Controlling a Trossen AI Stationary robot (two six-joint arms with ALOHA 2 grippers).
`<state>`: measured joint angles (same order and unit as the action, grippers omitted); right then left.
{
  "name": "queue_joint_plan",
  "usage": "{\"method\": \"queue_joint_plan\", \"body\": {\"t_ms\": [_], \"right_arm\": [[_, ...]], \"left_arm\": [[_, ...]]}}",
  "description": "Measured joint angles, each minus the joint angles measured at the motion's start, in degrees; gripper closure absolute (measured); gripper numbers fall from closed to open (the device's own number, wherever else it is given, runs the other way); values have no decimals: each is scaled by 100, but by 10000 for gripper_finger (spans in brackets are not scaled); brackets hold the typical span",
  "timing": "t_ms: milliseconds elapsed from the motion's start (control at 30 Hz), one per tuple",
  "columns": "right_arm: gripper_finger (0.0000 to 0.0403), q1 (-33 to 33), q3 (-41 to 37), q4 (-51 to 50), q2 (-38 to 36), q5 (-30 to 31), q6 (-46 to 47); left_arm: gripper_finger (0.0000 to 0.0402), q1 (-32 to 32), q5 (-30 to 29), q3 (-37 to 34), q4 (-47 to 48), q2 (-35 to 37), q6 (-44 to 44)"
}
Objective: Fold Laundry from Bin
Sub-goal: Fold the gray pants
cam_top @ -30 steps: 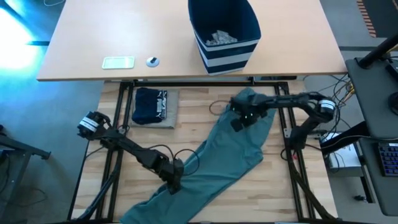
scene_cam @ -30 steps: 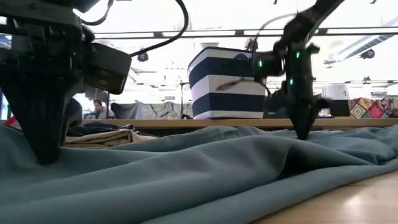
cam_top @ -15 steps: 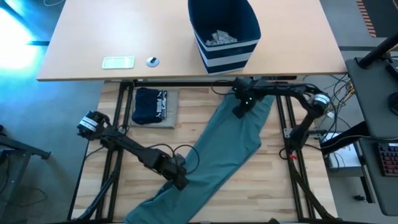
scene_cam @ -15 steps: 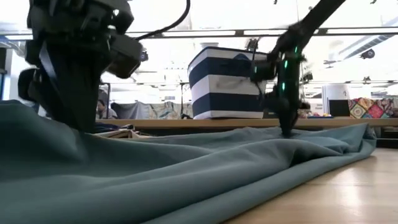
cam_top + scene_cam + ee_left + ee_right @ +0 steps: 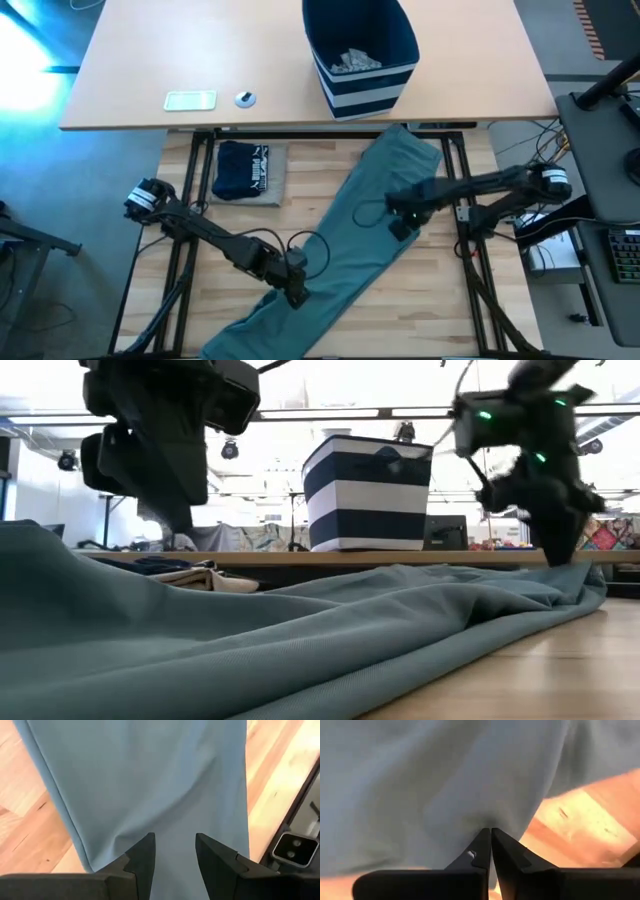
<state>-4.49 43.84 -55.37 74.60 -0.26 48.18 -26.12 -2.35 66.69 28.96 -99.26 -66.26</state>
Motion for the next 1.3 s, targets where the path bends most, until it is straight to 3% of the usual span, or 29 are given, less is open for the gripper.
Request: {"method": "queue_joint_plan", "body": {"t_ms": [100, 267, 500, 667, 1000, 1167, 1300], "right_arm": [[391, 522, -498, 494, 73, 39, 812], [390, 1019, -656, 656, 138, -724, 1458], [390, 914, 95, -323, -305, -701, 1436], [390, 83, 478, -798, -679, 351, 965], [390, -2823, -65, -270, 68, 685, -1310], [390, -3080, -117, 136, 737, 1927, -2054], [390, -3080, -117, 784, 1060, 2371, -2580]], "left_arm": [[276, -52, -11, -4, 41, 0, 95], [276, -89, -28, -4, 54, 0, 331], [276, -89, -163, 279, -15, -1, 710], [276, -91, -221, 363, -47, -117, 730], [276, -283, 98, 260, 161, -662, 204], [276, -429, 187, 260, 38, -750, -275], [276, -445, 199, 260, 199, -667, -527]]}}
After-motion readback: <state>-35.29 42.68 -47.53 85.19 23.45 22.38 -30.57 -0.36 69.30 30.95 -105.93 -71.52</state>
